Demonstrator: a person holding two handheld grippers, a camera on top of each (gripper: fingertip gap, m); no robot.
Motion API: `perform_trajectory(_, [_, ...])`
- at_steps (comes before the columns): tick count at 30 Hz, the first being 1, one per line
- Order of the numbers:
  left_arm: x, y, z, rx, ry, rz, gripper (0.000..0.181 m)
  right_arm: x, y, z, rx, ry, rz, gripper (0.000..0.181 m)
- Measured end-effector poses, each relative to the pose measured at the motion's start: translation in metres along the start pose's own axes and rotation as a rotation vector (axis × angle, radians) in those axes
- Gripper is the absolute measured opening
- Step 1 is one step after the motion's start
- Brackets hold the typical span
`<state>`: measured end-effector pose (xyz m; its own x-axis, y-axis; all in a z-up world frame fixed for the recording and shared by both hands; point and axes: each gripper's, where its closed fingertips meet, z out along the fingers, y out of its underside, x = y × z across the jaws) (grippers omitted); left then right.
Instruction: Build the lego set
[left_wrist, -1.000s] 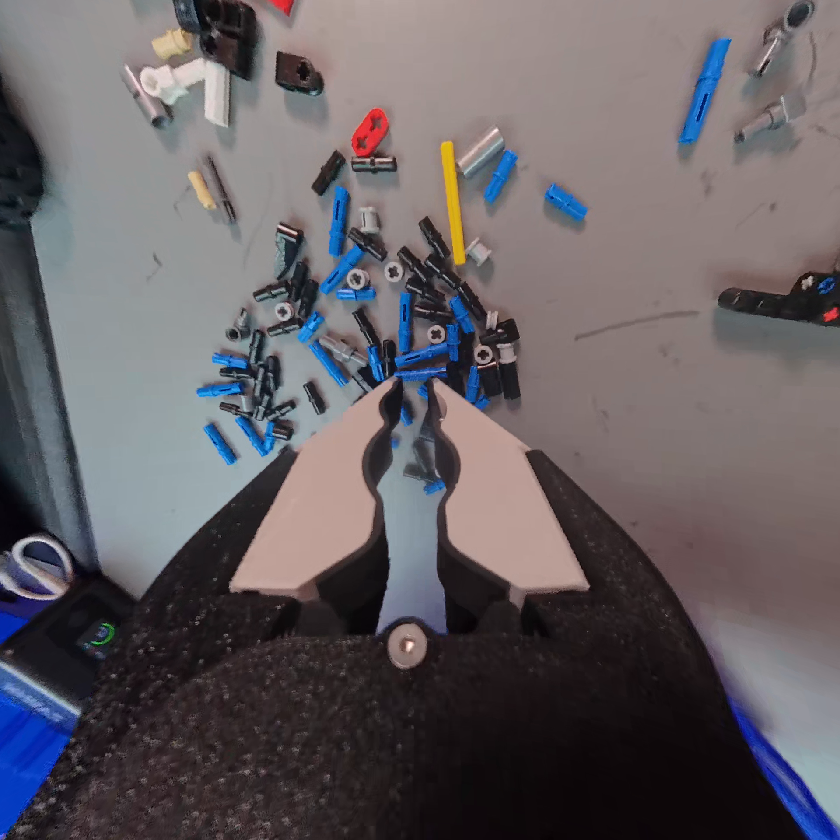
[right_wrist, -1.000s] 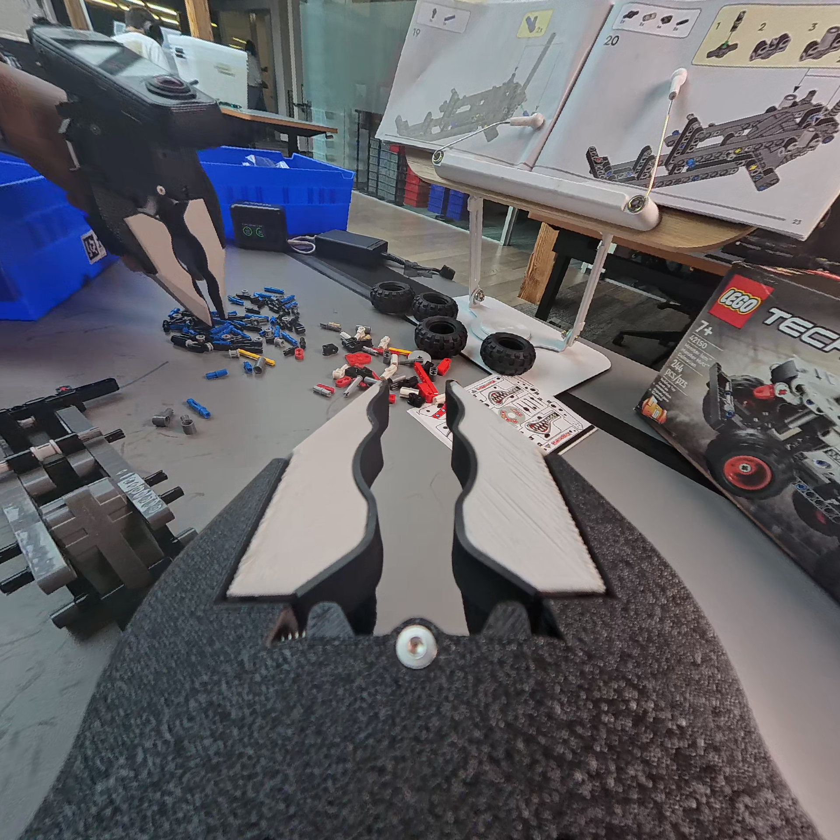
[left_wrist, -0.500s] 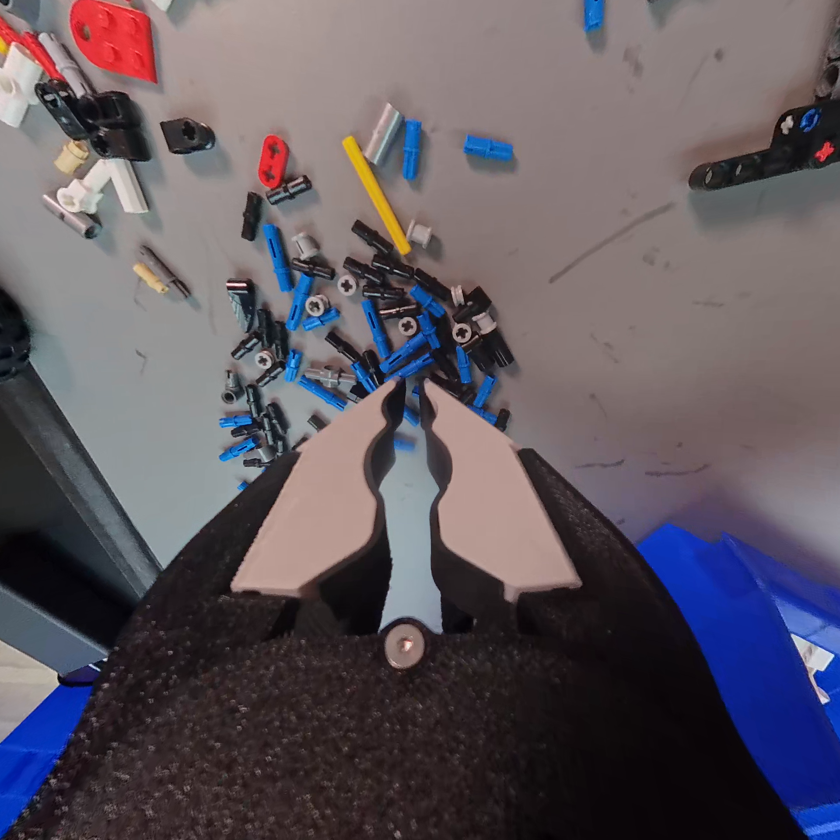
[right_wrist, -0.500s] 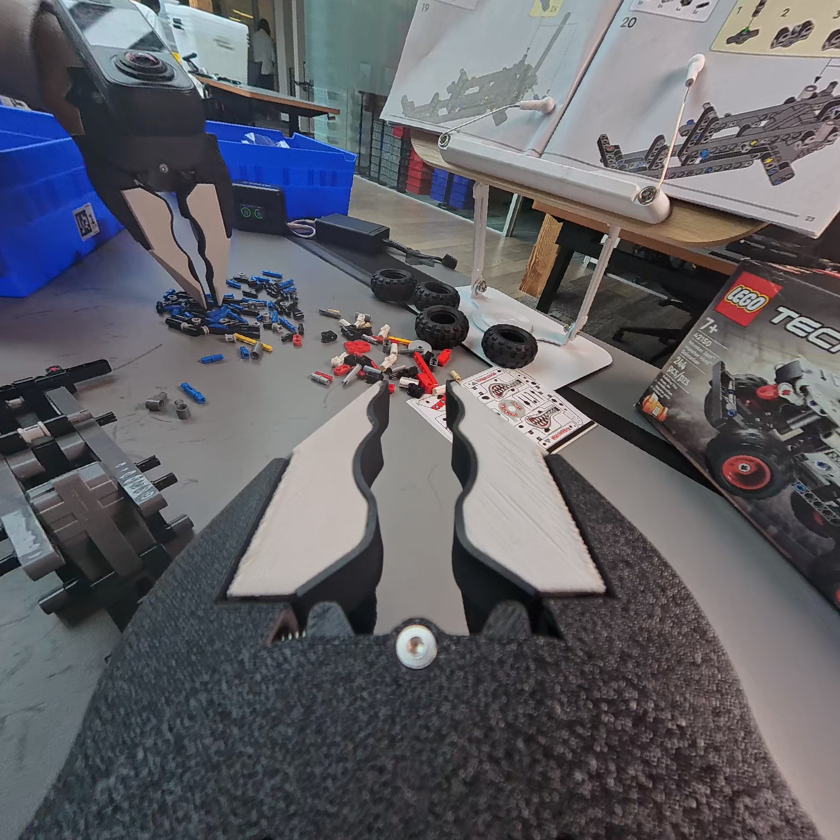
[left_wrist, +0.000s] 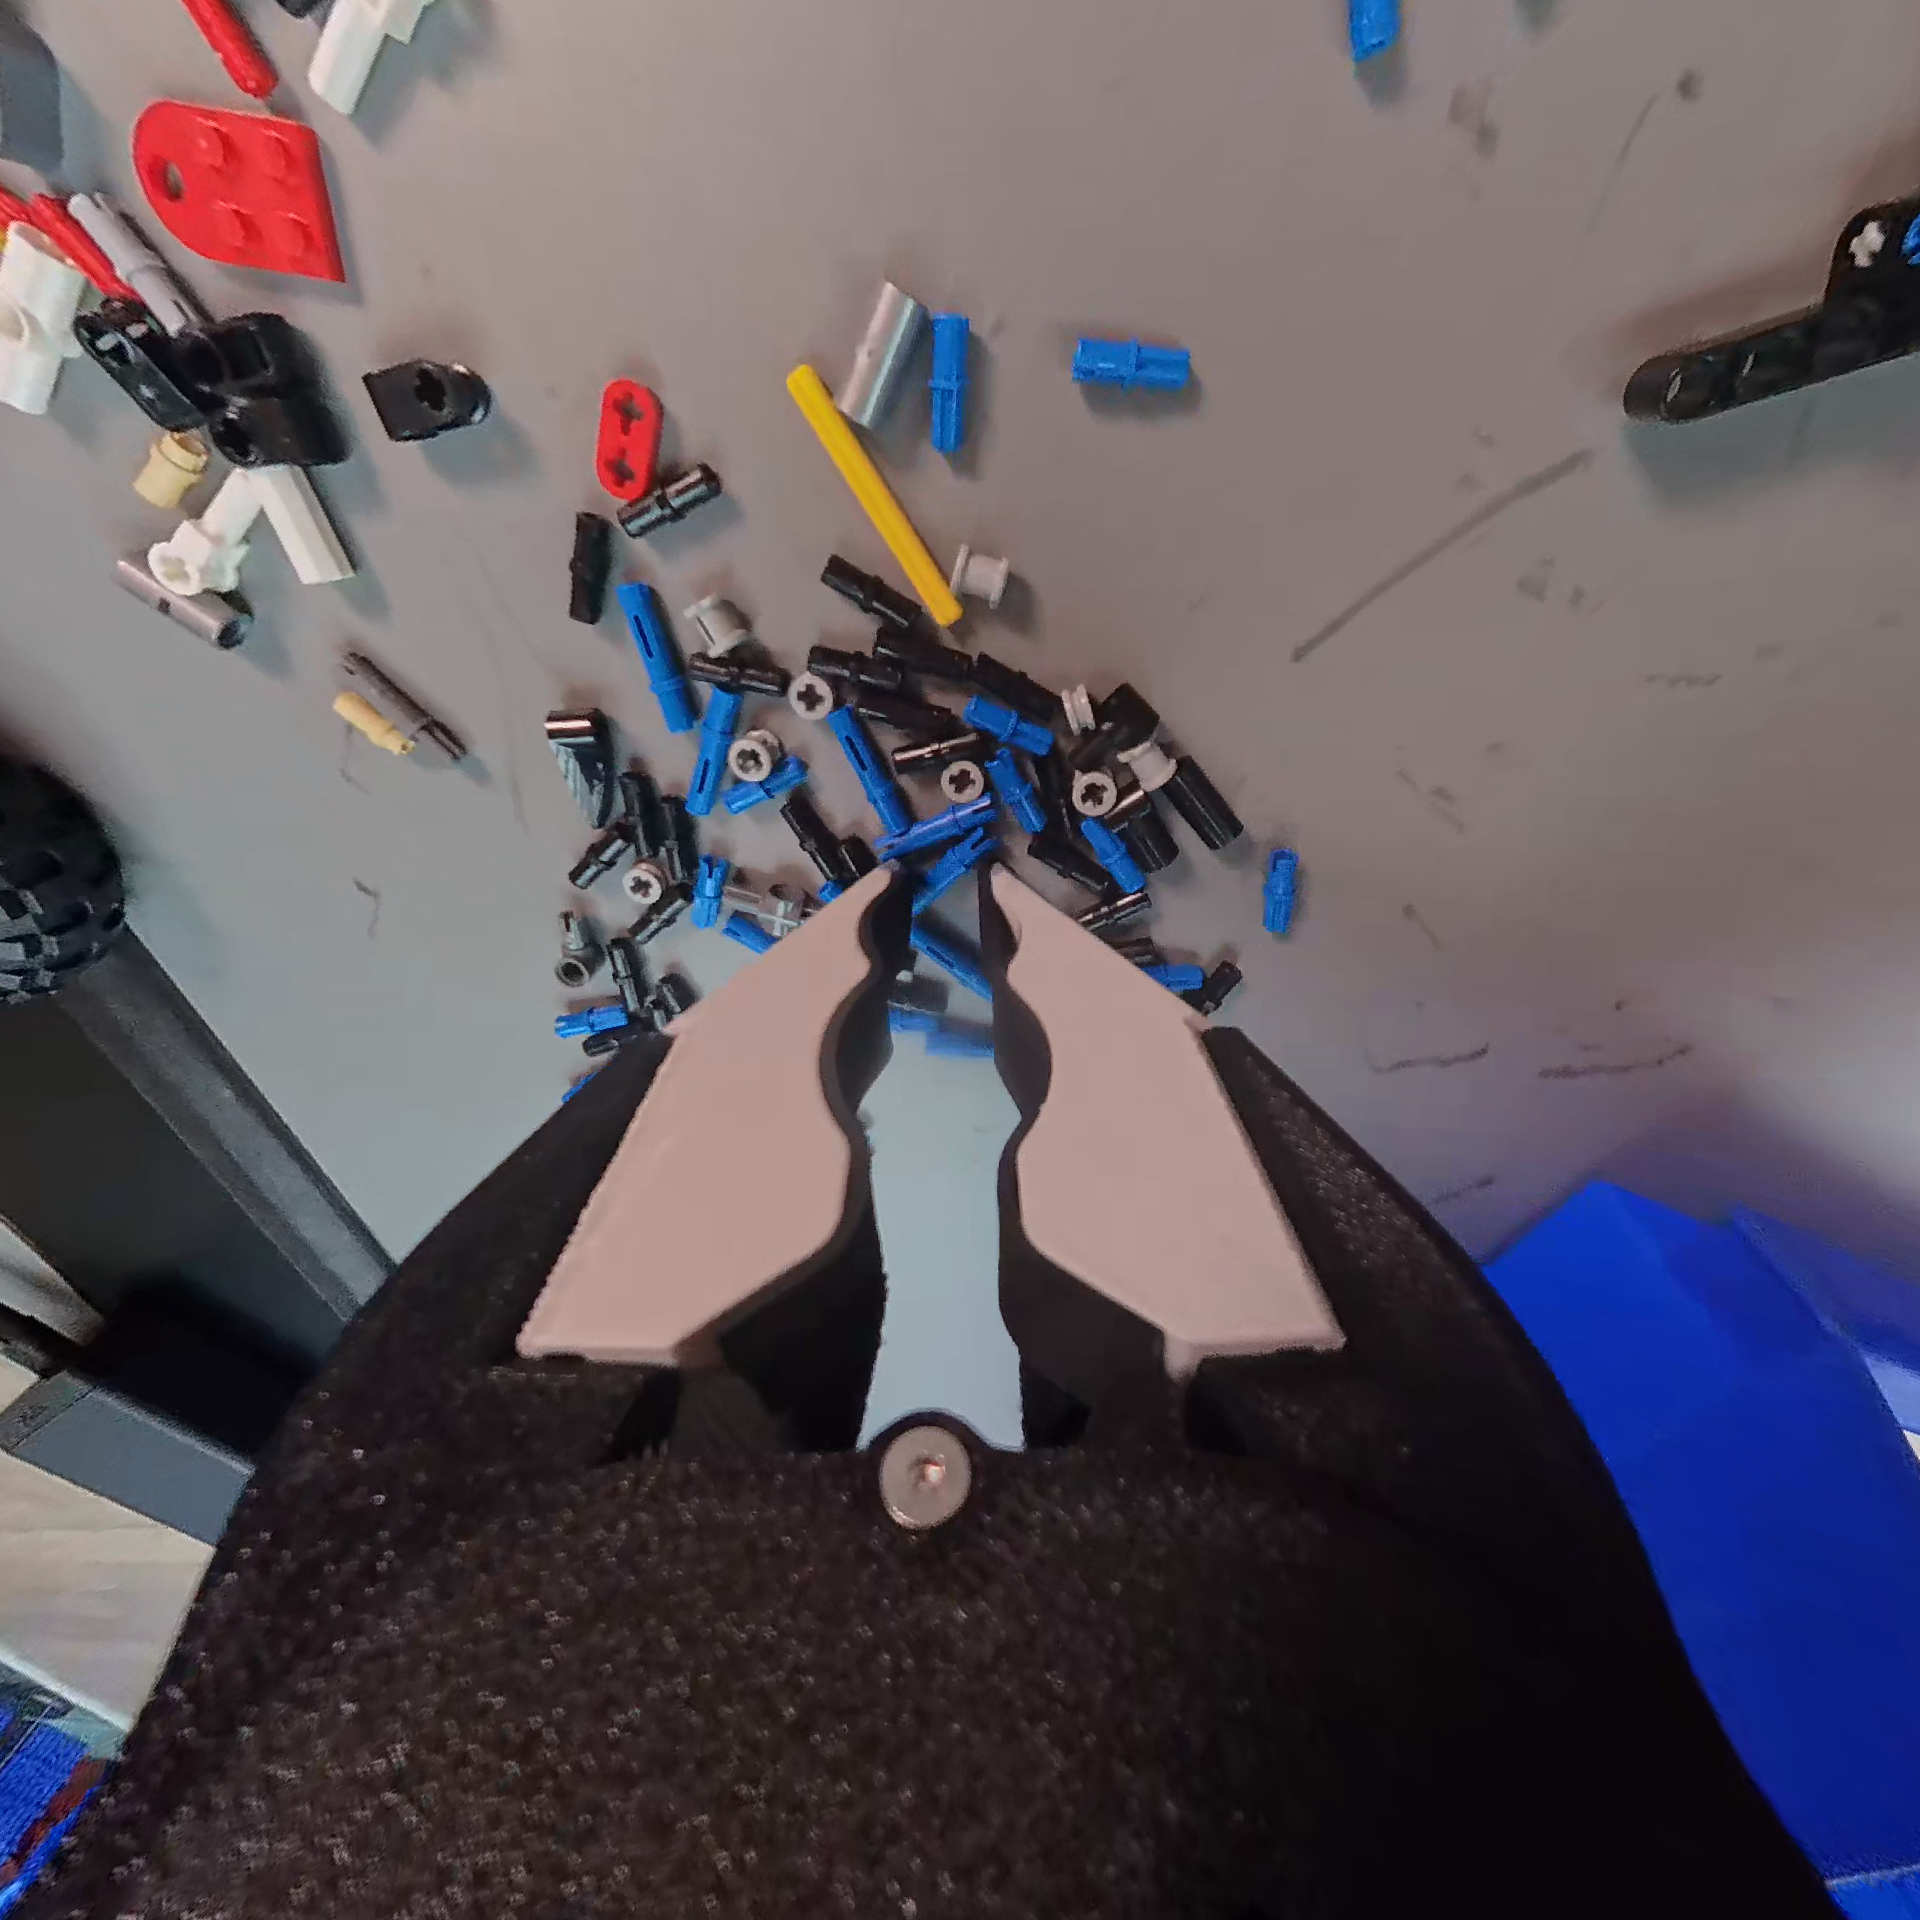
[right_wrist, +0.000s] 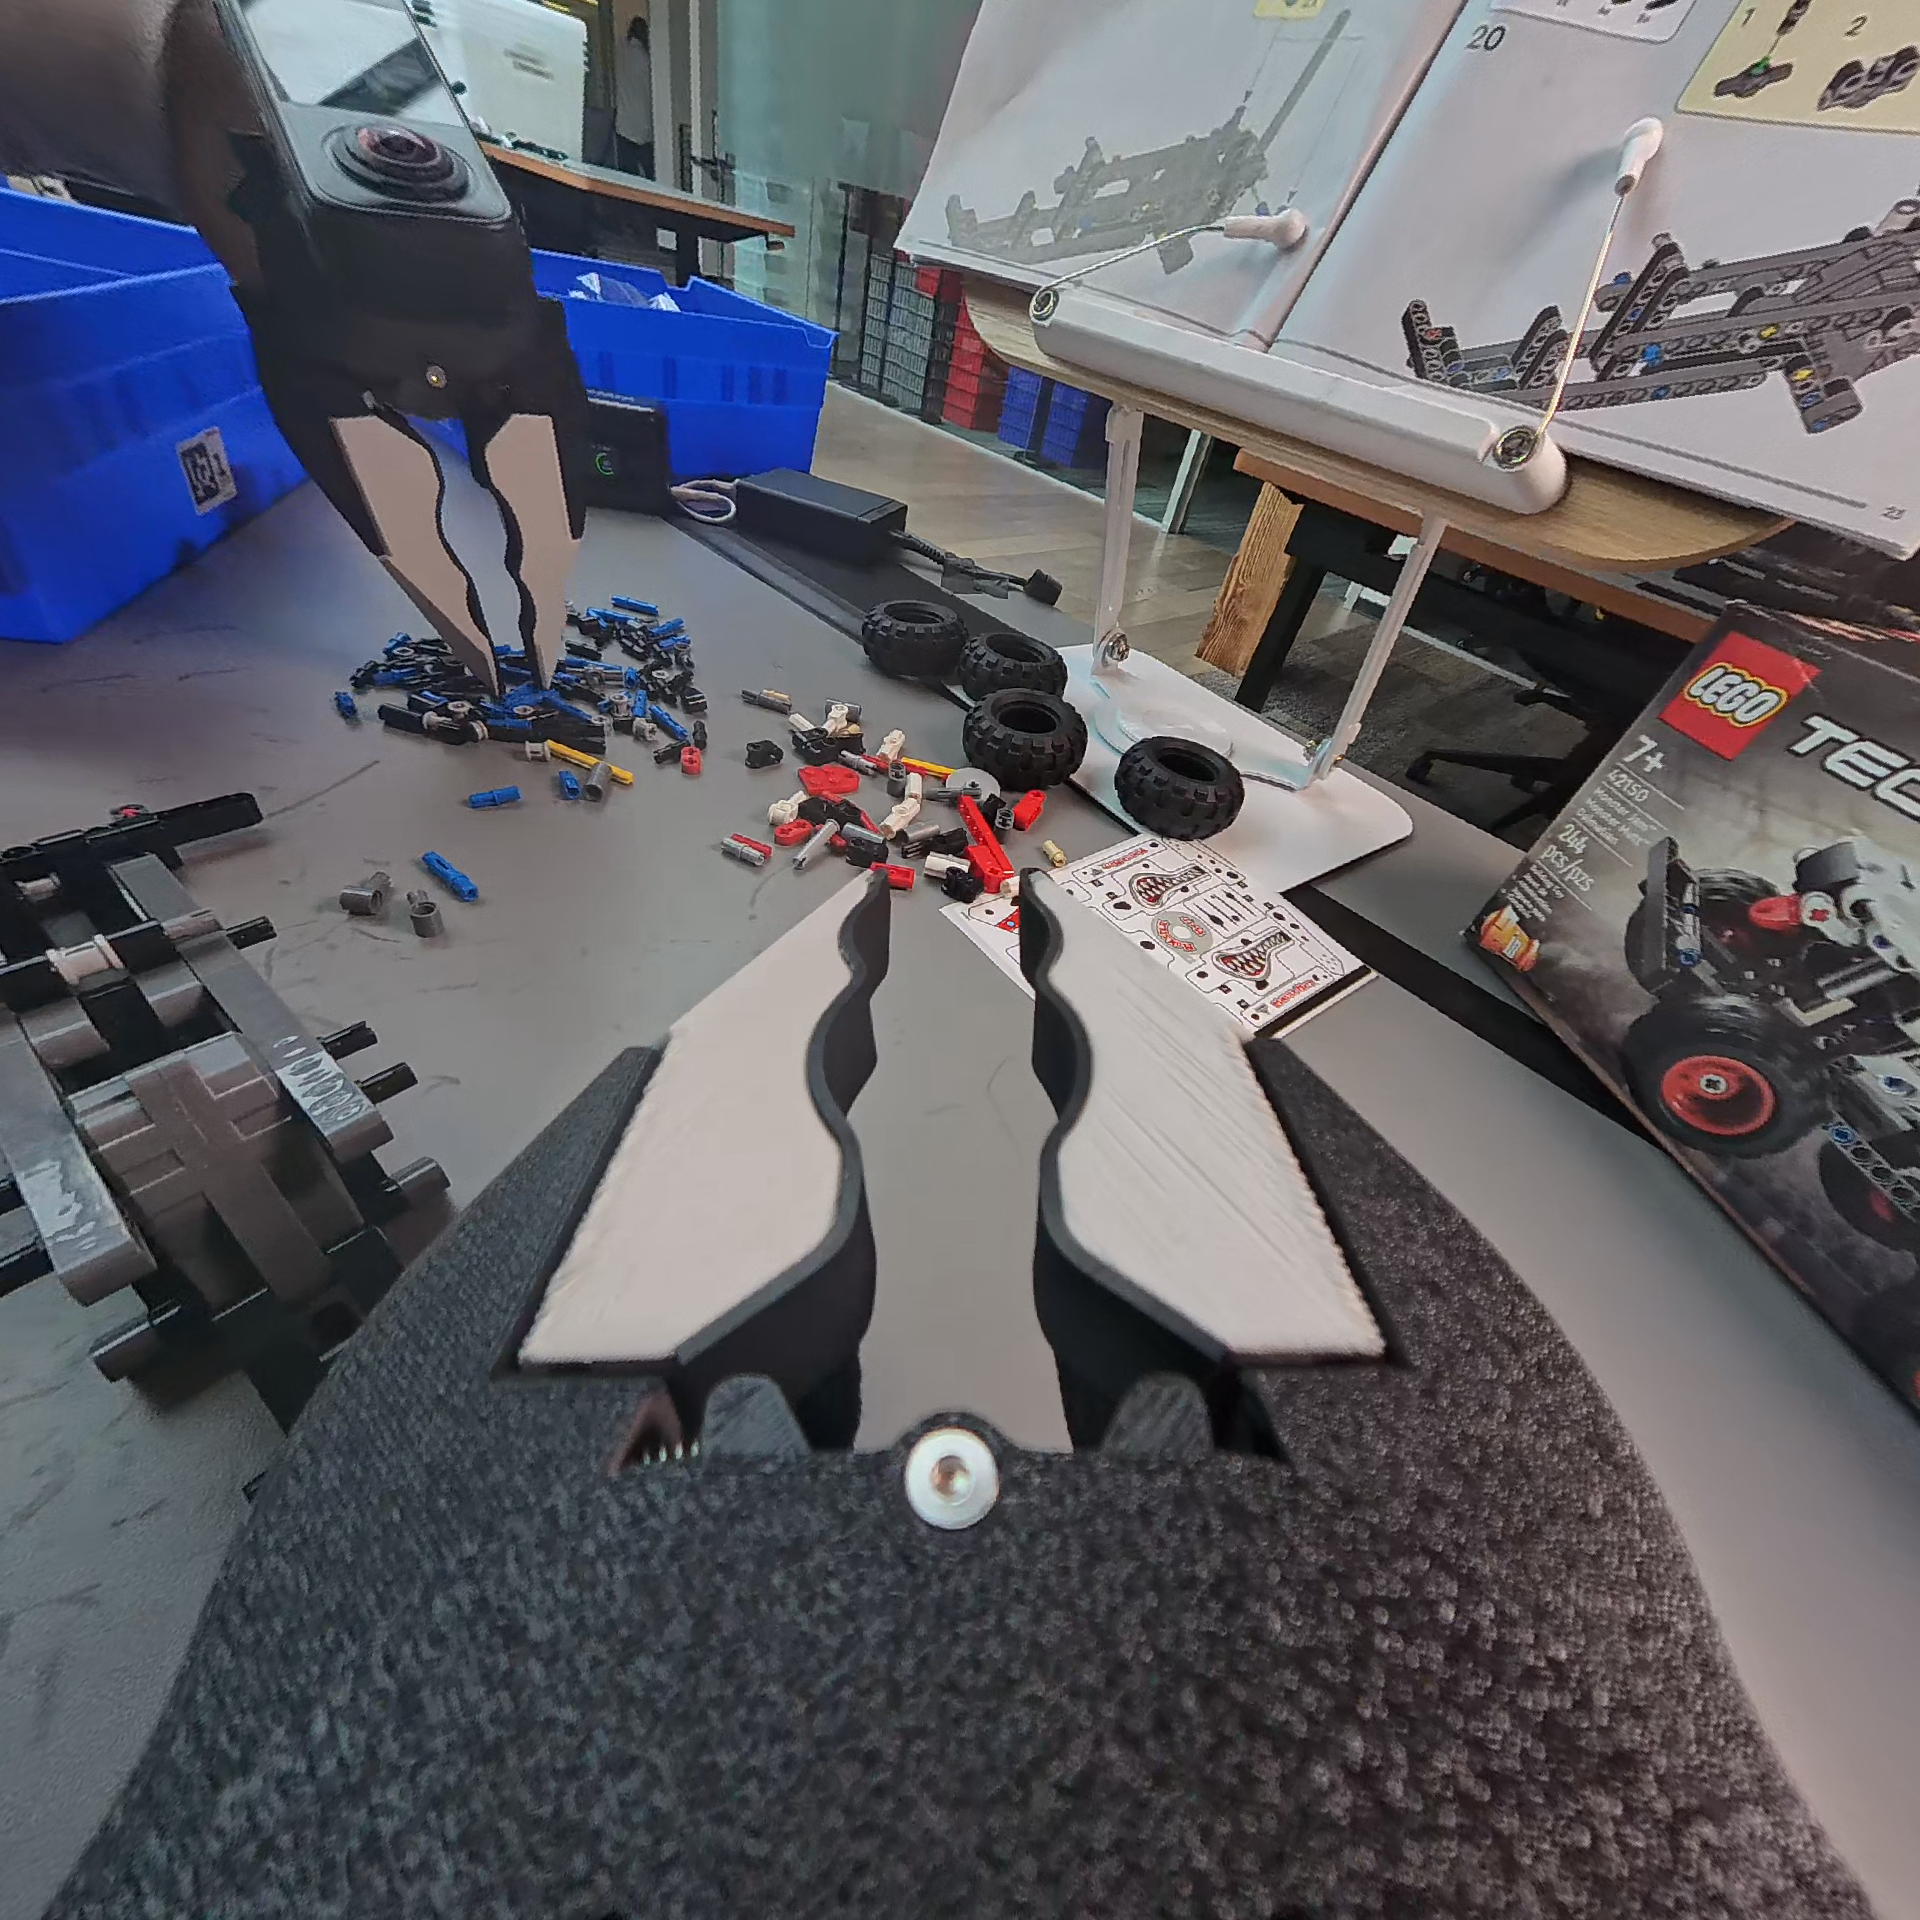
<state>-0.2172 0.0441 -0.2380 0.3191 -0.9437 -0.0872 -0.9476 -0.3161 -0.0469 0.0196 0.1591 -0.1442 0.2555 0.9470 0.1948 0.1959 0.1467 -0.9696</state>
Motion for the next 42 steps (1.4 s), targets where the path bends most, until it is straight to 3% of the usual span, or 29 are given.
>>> perform_trajectory(14, [0.005,-0.005,-0.006,0.05,0.05,-0.121,0.006,0.0,0.001,0.0,-0.006,-0.005,-0.008,0.024])
perform_trajectory(19, [0.014,-0.046,-0.038,0.21,0.016,-0.211,0.006,-0.001,0.001,0.0,-0.008,-0.005,-0.013,0.024])
perform_trajectory(23, [0.036,-0.082,-0.038,0.262,-0.004,-0.233,0.007,-0.004,0.0,0.0,-0.003,-0.02,-0.014,0.024])
perform_trajectory(27, [0.052,-0.104,-0.02,0.283,-0.016,-0.226,0.007,-0.037,-0.013,-0.011,0.005,-0.264,0.038,0.025])
perform_trajectory(31, [0.055,-0.115,-0.011,0.324,0.01,-0.242,0.007,-0.087,-0.003,-0.035,-0.18,-0.565,-0.026,0.046])
perform_trajectory(34, [0.057,-0.119,-0.008,0.349,0.03,-0.246,0.007,-0.114,0.008,-0.048,-0.3,-0.666,-0.117,0.066])
perform_trajectory(37, [0.061,-0.118,-0.005,0.34,0.035,-0.241,0.007,-0.131,0.014,-0.042,-0.353,-0.688,-0.169,0.08])
perform_trajectory(42, [0.066,-0.118,-0.008,0.375,0.048,-0.25,0.014,-0.145,0.041,-0.027,-0.496,-0.735,-0.266,0.086])
